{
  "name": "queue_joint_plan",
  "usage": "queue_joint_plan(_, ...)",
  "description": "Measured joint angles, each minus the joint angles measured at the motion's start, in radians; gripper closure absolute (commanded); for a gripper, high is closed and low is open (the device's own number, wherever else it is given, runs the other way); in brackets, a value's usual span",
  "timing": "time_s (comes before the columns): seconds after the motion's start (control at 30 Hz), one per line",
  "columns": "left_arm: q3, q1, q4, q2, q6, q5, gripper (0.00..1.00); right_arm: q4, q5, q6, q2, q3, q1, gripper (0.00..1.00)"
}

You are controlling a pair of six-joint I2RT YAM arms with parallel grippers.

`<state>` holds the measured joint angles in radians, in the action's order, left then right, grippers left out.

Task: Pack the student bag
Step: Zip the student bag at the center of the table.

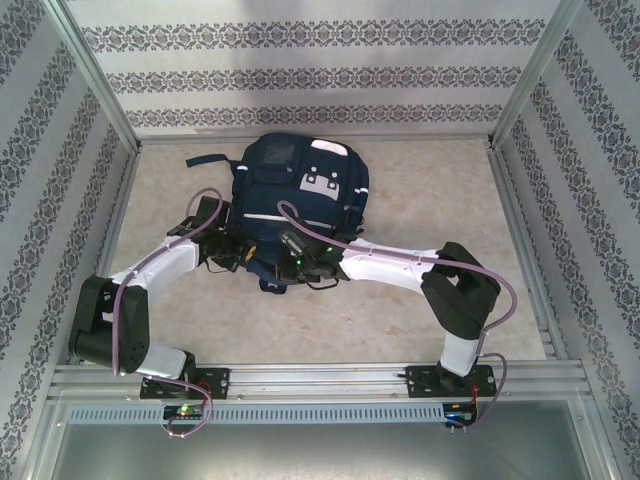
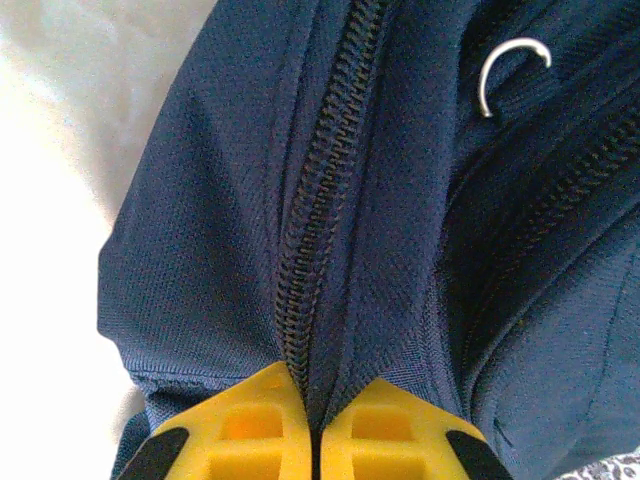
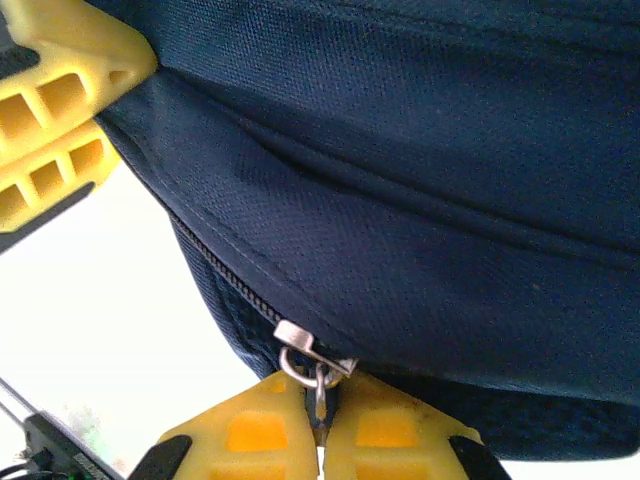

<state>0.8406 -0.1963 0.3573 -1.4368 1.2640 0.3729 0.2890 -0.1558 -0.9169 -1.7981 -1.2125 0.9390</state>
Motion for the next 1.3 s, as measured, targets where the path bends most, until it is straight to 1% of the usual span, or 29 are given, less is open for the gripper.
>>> queue_joint_plan(0.23,0.005,0.011,0.013,0.018,-0.004,0.022,1.0,0.026,0.05,0.057,0.069,0.066,-0.003,1.0)
queue_joint_plan(0.4,0.011,0.023,0.026,0.024,-0.012,0.042,1.0,0.02,0.056,0.087,0.147,0.156,-0.038,1.0)
queue_joint_plan(0.7,0.031,0.037,0.054,0.039,-0.031,0.05,1.0,-0.018,0.038,0.156,0.249,0.25,-0.111,1.0)
queue_joint_plan(0.93,0.053,0.049,0.082,0.046,-0.054,0.049,1.0,-0.051,-0.013,0.192,0.252,0.259,-0.138,1.0)
queue_joint_plan(0.97,0.057,0.053,0.088,0.048,-0.058,0.046,0.99,-0.054,-0.02,0.192,0.252,0.257,-0.138,1.0)
queue_joint_plan(1.03,0.065,0.056,0.1,0.055,-0.067,0.042,0.82,-0.058,-0.031,0.19,0.251,0.252,-0.138,1.0)
queue_joint_plan(1.1,0.067,0.063,0.111,0.07,-0.074,0.029,0.62,-0.056,-0.036,0.183,0.25,0.241,-0.13,1.0)
queue_joint_plan(1.13,0.067,0.072,0.118,0.081,-0.077,0.017,0.56,-0.048,-0.034,0.18,0.248,0.236,-0.125,1.0)
queue_joint_plan(1.17,0.067,0.086,0.126,0.099,-0.076,0.008,0.52,-0.035,-0.027,0.174,0.244,0.23,-0.117,1.0)
queue_joint_plan(1.23,0.067,0.1,0.134,0.133,-0.078,-0.005,0.47,-0.025,-0.015,0.158,0.232,0.224,-0.101,1.0)
queue_joint_plan(1.3,0.067,0.091,0.143,0.167,-0.078,-0.008,0.42,-0.027,-0.012,0.137,0.216,0.219,-0.084,1.0)
